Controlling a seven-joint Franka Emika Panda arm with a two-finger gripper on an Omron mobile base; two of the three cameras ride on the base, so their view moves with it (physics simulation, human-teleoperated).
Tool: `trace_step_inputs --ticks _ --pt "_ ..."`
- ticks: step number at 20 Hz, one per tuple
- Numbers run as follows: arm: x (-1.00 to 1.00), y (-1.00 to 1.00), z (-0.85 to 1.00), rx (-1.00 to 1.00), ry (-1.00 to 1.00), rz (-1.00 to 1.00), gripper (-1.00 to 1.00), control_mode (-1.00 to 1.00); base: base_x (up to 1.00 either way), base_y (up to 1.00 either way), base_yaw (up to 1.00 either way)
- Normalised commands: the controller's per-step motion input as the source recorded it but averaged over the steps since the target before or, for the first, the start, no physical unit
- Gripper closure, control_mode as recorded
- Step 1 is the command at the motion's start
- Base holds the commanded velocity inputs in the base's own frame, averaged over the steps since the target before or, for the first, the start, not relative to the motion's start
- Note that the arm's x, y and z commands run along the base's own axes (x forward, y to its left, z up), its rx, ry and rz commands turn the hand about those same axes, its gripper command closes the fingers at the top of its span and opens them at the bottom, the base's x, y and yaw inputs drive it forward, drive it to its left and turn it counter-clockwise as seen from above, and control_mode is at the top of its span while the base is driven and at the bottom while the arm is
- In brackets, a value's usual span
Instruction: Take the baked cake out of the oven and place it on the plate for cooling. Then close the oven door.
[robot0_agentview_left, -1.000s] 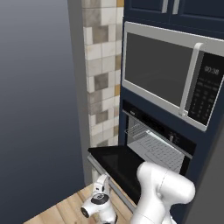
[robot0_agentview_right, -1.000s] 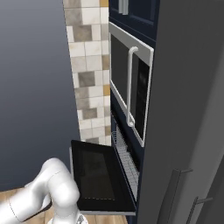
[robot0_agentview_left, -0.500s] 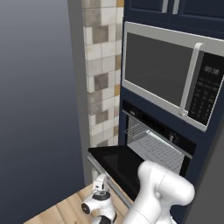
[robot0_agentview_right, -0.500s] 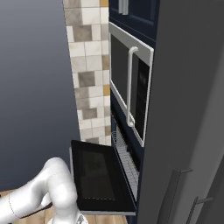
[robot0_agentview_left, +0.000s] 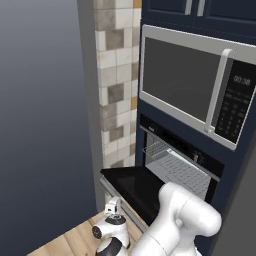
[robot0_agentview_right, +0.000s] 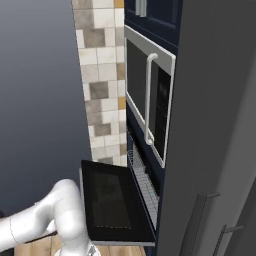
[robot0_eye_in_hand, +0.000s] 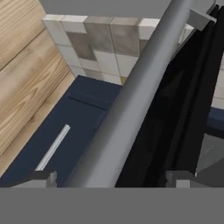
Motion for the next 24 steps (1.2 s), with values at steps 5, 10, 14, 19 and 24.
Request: trace_step_inputs --ticks 5,10,14,19,24 --pt "0.14 0.09 -0.63 -0.16 -0.03 -0.02 -1.00 -1.00 0.00 0.00 0.00" --pt "0.04 0.06 -0.66 -0.19 -0.07 -0.04 -1.00 -1.00 0.00 0.00 0.00" --pt "0.00 0.04 -0.69 -0.26 -0.16 -0.07 -1.00 -1.00 0.00 0.00 0.00" --pt "0.00 0.07 -0.72 -0.30 -0.20 -0.09 -1.00 -1.00 0.00 0.00 0.00" --pt "0.00 0.05 -0.78 -0.30 -0.19 -0.10 -1.00 -1.00 0.00 0.00 0.00"
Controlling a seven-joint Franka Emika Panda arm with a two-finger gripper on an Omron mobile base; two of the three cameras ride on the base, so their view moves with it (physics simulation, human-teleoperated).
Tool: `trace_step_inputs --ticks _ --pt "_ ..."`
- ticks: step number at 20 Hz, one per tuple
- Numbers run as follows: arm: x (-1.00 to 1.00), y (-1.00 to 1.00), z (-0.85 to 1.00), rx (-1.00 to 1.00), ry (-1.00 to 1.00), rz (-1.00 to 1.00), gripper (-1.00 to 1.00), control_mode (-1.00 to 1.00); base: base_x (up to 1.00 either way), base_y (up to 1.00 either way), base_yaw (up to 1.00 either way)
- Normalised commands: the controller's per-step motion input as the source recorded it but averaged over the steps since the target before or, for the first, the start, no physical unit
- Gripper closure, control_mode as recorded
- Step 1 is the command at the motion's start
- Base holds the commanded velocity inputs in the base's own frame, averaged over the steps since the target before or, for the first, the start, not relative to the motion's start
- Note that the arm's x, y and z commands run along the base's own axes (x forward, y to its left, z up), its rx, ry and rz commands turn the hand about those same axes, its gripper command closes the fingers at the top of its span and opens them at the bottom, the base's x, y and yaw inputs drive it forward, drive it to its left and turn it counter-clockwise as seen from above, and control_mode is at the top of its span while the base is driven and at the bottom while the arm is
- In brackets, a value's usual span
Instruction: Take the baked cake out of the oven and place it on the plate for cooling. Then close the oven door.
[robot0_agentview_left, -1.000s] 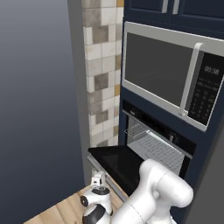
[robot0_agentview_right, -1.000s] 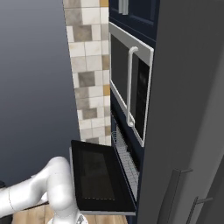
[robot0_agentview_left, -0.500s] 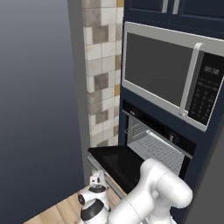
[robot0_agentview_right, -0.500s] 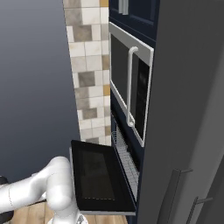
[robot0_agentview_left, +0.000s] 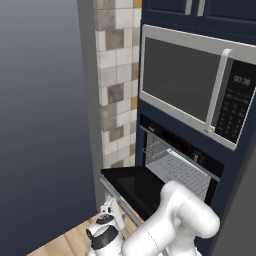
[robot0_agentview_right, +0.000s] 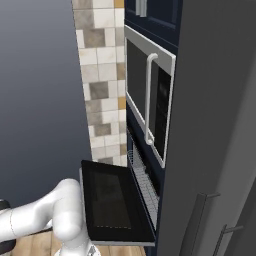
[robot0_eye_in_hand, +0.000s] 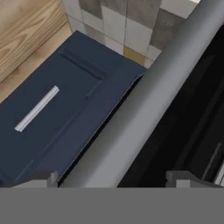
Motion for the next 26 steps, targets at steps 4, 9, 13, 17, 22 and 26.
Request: trace_step_inputs --ticks 4,9,13,17,22,26 --pt "0.00 0.19 -0.88 -0.27 -0.12 -0.10 -1.00 -1.00 0.00 0.00 0.00" --pt "0.01 0.20 -0.86 -0.26 -0.16 -0.09 -1.00 -1.00 0.00 0.00 0.00" --pt "0.10 0.13 -0.85 -0.27 -0.23 -0.09 -1.00 -1.00 0.00 0.00 0.00" --pt "0.16 0.09 -0.86 -0.30 -0.30 -0.11 -1.00 -1.00 0.00 0.00 0.00" --pt "0.21 0.12 -0.91 -0.30 -0.30 -0.11 -1.00 -1.00 0.00 0.00 0.00" --pt "0.20 0.23 -0.94 -0.29 -0.30 -0.10 -1.00 -1.00 0.00 0.00 0.00"
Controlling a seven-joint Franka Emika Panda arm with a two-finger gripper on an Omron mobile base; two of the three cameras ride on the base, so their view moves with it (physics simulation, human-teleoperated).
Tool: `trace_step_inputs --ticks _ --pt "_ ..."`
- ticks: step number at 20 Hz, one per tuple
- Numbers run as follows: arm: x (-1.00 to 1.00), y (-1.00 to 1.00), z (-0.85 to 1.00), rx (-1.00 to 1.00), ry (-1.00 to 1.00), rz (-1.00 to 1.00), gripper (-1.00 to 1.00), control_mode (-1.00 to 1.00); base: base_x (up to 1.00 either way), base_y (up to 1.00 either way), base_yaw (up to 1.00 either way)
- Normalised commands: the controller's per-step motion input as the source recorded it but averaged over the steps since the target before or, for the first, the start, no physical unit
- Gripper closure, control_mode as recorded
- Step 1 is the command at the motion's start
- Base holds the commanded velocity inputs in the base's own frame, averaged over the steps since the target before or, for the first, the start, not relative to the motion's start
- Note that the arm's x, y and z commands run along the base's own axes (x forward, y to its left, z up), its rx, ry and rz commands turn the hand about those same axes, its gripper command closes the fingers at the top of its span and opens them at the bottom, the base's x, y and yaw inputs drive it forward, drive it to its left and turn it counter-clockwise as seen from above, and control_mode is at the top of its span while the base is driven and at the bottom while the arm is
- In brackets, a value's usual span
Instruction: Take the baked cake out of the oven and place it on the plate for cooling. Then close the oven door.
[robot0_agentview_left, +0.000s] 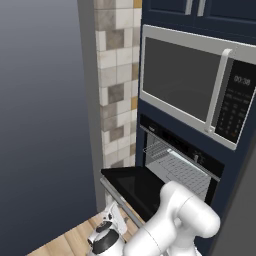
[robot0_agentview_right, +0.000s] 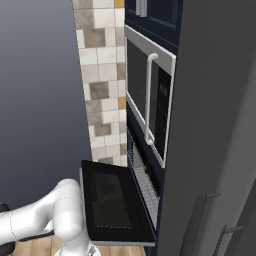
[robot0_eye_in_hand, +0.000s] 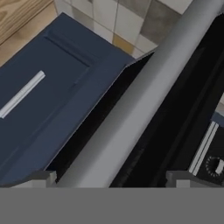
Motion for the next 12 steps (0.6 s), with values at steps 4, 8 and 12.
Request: trace_step_inputs --ticks 4,8,12 --pt "0.14 0.34 -0.99 -0.26 -0.29 -0.08 -1.00 -1.00 0.00 0.00 0.00" --pt "0.13 0.31 -1.00 -0.09 -0.25 -0.05 -1.00 -1.00 0.00 0.00 0.00" --pt "0.04 0.30 -1.00 -0.01 -0.31 -0.05 -1.00 -1.00 0.00 0.00 0.00"
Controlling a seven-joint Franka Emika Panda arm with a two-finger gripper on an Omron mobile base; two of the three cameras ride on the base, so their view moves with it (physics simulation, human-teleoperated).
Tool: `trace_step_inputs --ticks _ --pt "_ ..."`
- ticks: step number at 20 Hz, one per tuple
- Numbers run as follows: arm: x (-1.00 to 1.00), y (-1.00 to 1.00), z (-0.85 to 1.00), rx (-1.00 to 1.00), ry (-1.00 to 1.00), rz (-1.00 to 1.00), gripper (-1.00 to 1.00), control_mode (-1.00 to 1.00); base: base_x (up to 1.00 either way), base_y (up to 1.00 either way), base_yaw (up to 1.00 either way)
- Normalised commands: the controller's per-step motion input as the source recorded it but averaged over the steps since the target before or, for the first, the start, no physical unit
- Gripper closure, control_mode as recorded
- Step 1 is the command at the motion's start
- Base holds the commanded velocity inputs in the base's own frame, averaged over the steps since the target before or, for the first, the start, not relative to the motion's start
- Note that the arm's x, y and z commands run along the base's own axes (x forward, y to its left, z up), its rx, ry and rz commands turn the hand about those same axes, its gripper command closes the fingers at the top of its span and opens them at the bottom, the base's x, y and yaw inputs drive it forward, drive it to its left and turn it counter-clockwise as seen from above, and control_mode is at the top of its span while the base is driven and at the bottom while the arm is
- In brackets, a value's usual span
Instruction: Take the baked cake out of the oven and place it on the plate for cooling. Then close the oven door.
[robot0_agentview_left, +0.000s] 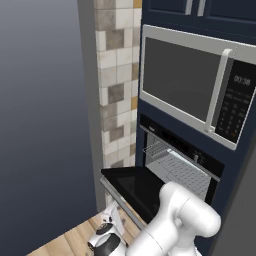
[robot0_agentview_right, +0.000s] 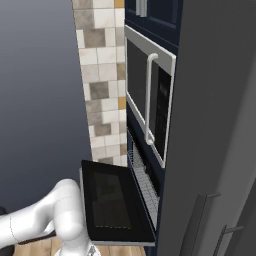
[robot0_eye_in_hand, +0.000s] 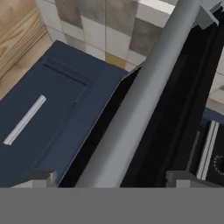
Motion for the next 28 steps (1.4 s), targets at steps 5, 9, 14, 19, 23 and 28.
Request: trace_step_inputs --ticks 5,9,14,19,23,28 --pt "0.05 0.20 -1.00 -0.03 -0.32 -0.10 -1.00 -1.00 0.00 0.00 0.00" --pt "0.00 0.24 -0.91 -0.15 -0.40 -0.21 -1.00 -1.00 0.00 0.00 0.00" --pt "0.03 0.24 -0.84 -0.22 -0.40 -0.31 -1.00 -1.00 0.00 0.00 0.00" --pt "0.11 0.28 -0.84 -0.24 -0.37 -0.36 -1.00 -1.00 0.00 0.00 0.00" --pt "0.32 0.26 -0.89 -0.28 -0.31 -0.35 -1.00 -1.00 0.00 0.00 0.00" --pt "0.40 0.27 -0.97 -0.31 -0.28 -0.32 -1.00 -1.00 0.00 0.00 0.00"
